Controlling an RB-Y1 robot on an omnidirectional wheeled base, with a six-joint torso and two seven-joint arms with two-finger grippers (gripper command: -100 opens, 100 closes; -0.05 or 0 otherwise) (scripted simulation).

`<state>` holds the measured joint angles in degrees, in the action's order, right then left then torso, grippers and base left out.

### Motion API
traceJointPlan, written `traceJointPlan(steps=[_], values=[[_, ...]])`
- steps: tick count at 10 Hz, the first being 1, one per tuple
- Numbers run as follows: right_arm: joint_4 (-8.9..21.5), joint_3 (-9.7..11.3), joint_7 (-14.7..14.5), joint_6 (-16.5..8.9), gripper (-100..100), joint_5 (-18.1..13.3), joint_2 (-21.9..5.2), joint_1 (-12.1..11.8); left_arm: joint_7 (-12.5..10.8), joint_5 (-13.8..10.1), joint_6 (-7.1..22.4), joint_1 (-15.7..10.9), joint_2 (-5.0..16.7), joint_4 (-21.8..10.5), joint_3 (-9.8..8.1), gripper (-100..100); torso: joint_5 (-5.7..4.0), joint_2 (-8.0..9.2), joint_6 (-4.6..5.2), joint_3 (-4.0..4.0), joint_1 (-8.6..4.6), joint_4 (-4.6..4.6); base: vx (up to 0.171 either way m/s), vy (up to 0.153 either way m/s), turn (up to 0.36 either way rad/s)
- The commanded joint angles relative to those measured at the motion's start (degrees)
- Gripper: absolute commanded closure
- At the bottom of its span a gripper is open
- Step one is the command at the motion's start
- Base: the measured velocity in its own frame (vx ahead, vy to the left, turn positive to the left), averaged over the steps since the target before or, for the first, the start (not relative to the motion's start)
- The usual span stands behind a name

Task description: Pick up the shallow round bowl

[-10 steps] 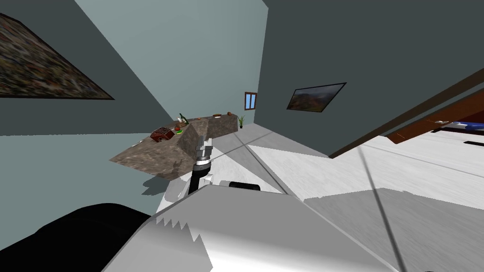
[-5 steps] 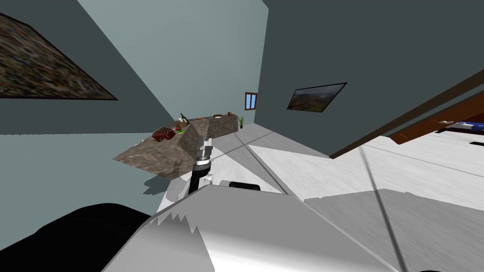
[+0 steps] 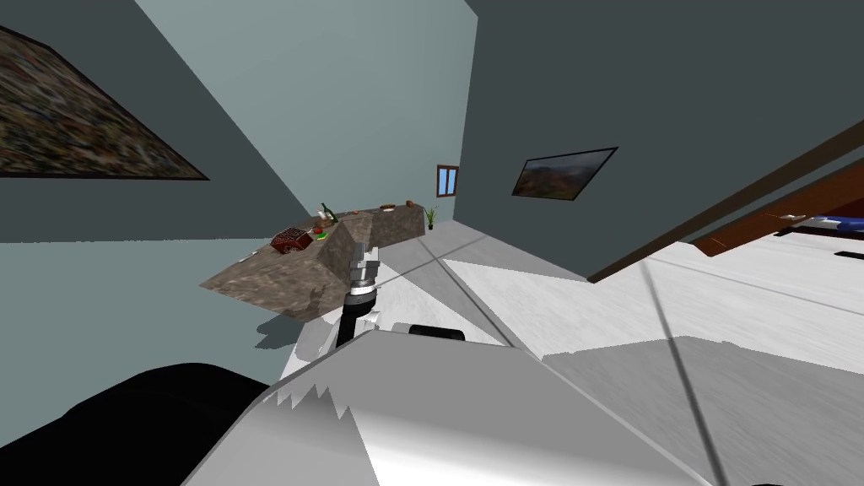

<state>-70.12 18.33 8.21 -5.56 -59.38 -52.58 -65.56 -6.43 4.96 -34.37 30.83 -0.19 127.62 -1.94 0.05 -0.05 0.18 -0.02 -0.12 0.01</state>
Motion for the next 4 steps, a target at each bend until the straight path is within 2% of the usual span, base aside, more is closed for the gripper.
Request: traceJointPlan(steps=[1,2,3,4], values=[[-1.37,-1.04,0.98,0.29,100,-0.93,-0.7,-1.63,0.0,0.0,0.0,0.0,0.0,0.0,0.0,0,0.0,0.0,0.0,0.0,0.0,0.0,0.027,0.019,-0.059],[-2.68,-1.39,1.7,0.24,100,-1.29,-1.57,-2.85,0.0,0.0,0.0,0.0,0.0,0.0,0.0,0,0.02,-0.04,-0.01,-0.02,0.07,-0.01,0.029,0.025,-0.044],[-2.11,-0.7,1.23,-0.1,100,-0.69,-1.36,-2.08,0.0,0.0,0.0,0.0,0.0,0.0,0.0,0,0.04,-0.07,-0.01,-0.04,0.11,-0.01,0.012,0.012,-0.01],[-2.21,-0.77,1.36,-0.04,0,-0.76,-1.4,-2.19,0.0,0.0,0.0,0.0,0.0,0.0,0.0,0,0.03,-0.04,-0.03,-0.02,0.07,0.0,0.0,0.0,0.0]])
